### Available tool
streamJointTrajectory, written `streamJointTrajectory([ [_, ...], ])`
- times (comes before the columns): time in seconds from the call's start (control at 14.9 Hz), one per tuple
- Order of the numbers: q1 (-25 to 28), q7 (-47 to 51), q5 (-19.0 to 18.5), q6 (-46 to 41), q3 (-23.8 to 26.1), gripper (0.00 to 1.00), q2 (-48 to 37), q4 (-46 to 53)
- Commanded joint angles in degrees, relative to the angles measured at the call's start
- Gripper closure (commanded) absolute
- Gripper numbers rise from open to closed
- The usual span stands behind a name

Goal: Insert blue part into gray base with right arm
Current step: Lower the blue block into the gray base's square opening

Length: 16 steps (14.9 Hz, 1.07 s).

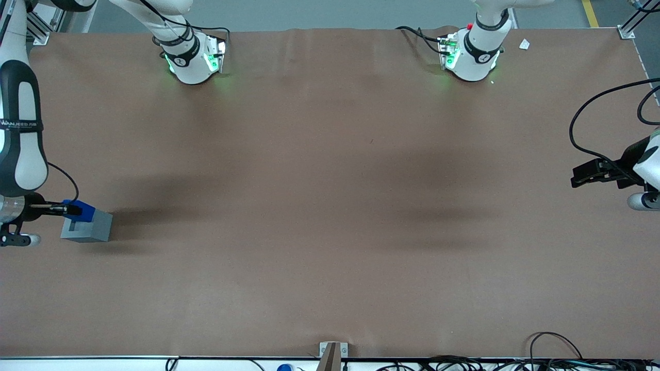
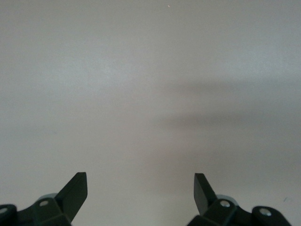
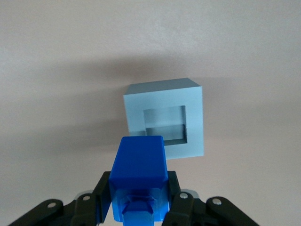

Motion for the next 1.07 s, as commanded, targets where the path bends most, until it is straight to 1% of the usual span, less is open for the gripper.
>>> streamJointTrajectory([
  [0.0, -1.14, -0.92, -0.72, -0.43, 0.99, 1.00, 1.08, 1.47],
  [0.54, -2.55, -4.35, -0.54, -0.51, 0.99, 1.00, 3.28, 4.28],
  [1.01, -2.64, -4.35, -0.63, -0.95, 0.99, 1.00, 5.83, 7.27],
])
